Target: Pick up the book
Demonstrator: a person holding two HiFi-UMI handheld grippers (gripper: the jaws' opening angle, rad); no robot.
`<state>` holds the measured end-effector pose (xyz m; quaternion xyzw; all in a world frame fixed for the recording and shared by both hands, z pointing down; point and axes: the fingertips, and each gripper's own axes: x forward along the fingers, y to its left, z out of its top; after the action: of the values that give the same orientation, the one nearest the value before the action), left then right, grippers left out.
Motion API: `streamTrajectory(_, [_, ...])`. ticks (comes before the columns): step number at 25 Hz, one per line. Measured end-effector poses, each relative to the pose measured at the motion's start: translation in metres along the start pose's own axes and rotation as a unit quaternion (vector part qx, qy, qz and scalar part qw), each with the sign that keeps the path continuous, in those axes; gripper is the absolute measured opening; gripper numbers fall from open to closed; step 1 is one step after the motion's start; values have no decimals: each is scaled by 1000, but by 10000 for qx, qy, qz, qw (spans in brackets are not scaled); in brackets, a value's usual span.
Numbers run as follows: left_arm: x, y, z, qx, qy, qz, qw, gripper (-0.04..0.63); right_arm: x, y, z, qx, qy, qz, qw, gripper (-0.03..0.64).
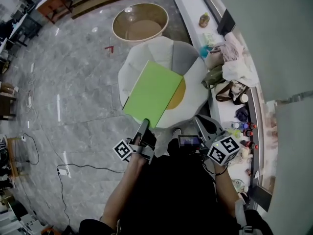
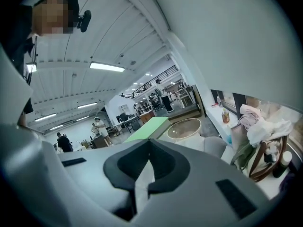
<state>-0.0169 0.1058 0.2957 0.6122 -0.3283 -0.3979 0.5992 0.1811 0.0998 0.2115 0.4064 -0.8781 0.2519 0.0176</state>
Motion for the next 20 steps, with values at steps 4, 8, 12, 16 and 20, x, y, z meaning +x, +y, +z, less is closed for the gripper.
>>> streamTrajectory(4, [-15,-8,7,-23,141,-77,9999,146,-4,16,-6,29,-74,-199,9998,15])
streamTrajectory(8, [-37,-14,15,112,257,-47,9996,146,-5,42,-16,-25,-51,-277,9996,15])
streamTrajectory(12, [-62,-28,20,244,352,-103,9990,146,-4,76,-29,-76,26,-258,9996,15])
streamTrajectory(16, [-86,-33,14,166,456,-193,9986,146,-7,101,-43,-132,128,-265,9995,15])
streamTrajectory(20, [-120,-33,14,96,517,-154,9985,146,-12,131,-57,-169,198,-274,9993,15])
